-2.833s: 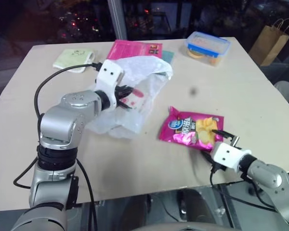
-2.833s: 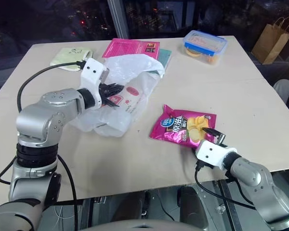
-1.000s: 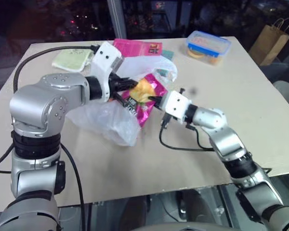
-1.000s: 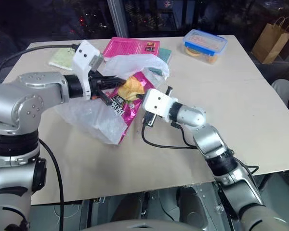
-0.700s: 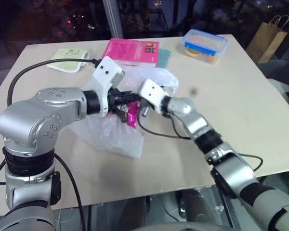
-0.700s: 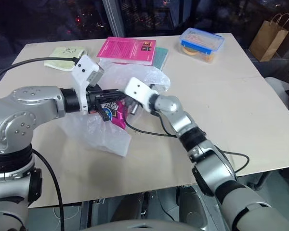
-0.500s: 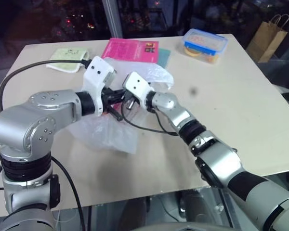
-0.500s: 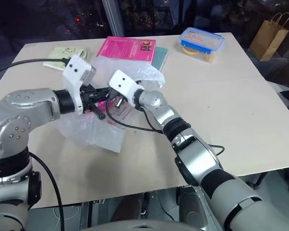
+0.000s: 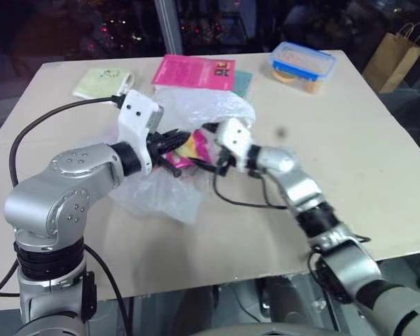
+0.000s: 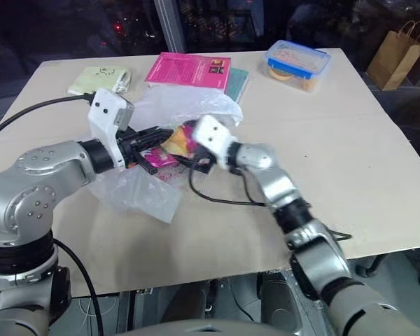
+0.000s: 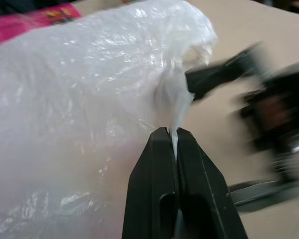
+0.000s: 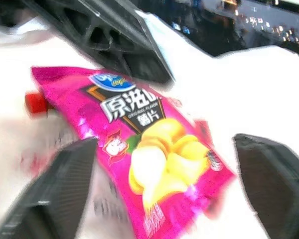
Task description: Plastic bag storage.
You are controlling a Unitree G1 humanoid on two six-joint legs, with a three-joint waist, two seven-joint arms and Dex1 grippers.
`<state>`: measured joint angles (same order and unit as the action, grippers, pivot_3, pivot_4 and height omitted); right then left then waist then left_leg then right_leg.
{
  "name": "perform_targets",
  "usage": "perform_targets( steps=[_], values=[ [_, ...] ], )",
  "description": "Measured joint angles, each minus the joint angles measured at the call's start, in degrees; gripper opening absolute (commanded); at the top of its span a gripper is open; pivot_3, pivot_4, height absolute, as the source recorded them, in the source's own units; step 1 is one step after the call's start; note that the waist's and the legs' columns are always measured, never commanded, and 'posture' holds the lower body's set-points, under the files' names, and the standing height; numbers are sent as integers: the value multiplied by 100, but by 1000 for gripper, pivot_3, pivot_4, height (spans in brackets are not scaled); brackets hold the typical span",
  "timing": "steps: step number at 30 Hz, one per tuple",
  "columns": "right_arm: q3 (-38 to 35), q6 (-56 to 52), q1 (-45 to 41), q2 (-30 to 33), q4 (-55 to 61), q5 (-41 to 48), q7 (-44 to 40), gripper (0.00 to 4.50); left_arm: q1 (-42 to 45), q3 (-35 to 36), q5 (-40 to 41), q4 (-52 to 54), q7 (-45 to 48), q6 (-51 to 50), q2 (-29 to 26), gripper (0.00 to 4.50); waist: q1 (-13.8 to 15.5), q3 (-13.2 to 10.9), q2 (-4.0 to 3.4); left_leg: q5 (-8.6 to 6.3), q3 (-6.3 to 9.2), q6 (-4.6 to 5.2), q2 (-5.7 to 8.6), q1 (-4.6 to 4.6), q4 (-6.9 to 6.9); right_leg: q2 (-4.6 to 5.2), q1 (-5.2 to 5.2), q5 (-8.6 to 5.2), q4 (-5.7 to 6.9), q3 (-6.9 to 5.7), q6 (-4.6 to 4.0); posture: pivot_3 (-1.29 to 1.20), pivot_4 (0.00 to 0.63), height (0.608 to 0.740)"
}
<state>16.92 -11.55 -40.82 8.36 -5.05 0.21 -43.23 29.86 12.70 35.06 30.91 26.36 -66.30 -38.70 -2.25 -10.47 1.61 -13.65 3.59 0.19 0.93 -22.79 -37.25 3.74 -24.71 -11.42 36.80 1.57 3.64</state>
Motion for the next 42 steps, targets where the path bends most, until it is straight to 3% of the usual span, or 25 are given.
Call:
perform_targets(
  steps=[6,14,15,19,20,21,24,26,27,29,31,33,37,42],
  values=[
    [-315,-1095,161,533,1080,-126,472,4422,-26,-111,4,-49,88,350,73,0,-13,0,-1,1,-22,-1,-7,3,-1,-8,0,2,3,-1,-3,0,150,740],
    [-729,-752,-1201,234,-1551,-293,1293,4422,-218,-136,3,-71,200,549,-24,0,-23,0,1,3,-29,-3,-11,4,-2,-13,2,7,1,2,-12,0,150,740],
    [-736,-586,-1338,156,-1982,-267,1291,3905,-234,-135,13,-71,211,553,-30,0,-23,0,0,3,-32,-2,-10,2,-2,-12,2,7,-2,4,-12,0,150,740],
    [-747,-146,-1542,146,-2713,-233,1224,2148,-294,321,492,-82,200,368,126,1249,-14,0,0,4,-24,-4,-9,-10,-2,-9,0,7,-12,-1,-12,0,150,740],
    [-759,-113,-1554,149,-2745,-223,1218,1943,-294,408,577,-79,205,337,123,1422,-15,0,0,4,-24,-4,-9,-10,-2,-9,0,7,-13,-1,-12,0,150,740],
    [-791,-40,-1557,167,-2750,-197,1187,1260,-297,533,720,-44,209,292,89,2077,-16,-1,0,5,-22,-7,-9,-10,0,-8,-1,7,-13,-1,-13,0,150,740],
    [-804,18,-1559,197,-2747,-168,1088,15,-392,850,1193,51,260,104,-9,3337,-24,0,0,5,-19,-5,-10,-9,1,-9,-1,7,-14,-1,-13,0,150,740],
    [-823,34,-1560,229,-2747,-162,1041,0,-480,1213,1839,106,307,-113,-48,4292,-31,-1,-1,4,-17,-4,-11,-7,1,-9,-2,7,-11,1,-12,0,150,740],
    [-832,44,-1559,230,-2744,-151,1019,0,-548,1425,2288,105,339,-237,-115,4484,-37,-1,0,4,-16,-4,-15,-7,1,-11,-2,7,-10,1,-12,0,150,740],
    [-832,63,-1566,236,-2753,-148,991,0,-1093,2146,3739,83,586,-642,-759,4484,-99,-2,-2,3,-7,-2,-18,-6,4,-11,-9,4,-6,4,-16,0,150,740],
    [-870,67,-1560,297,-2767,-150,991,0,-1865,2769,4693,117,881,-917,-1383,4484,-126,-4,-6,2,-4,-1,-15,-4,8,-8,-9,2,-5,5,-20,0,150,740],
    [-890,69,-1559,313,-2779,-151,989,0,-2299,3106,5124,209,1022,-984,-1561,4484,-114,-5,-8,2,-6,0,-14,-2,7,-7,-2,2,-8,1,-19,0,150,740],
    [-882,64,-1537,308,-2766,-154,981,0,-4060,3734,5069,1043,1445,-1002,-1677,4484,-122,-8,-12,2,-15,-1,-15,4,10,-7,0,-1,-8,2,-23,0,150,740],
    [-879,41,-1422,313,-2696,-161,960,0,-5718,4180,4908,1395,1918,-803,-1239,4484,-108,-10,-18,2,-24,-2,-20,4,13,-10,0,-23,-6,-10,-60,0,150,740]
  ],
)
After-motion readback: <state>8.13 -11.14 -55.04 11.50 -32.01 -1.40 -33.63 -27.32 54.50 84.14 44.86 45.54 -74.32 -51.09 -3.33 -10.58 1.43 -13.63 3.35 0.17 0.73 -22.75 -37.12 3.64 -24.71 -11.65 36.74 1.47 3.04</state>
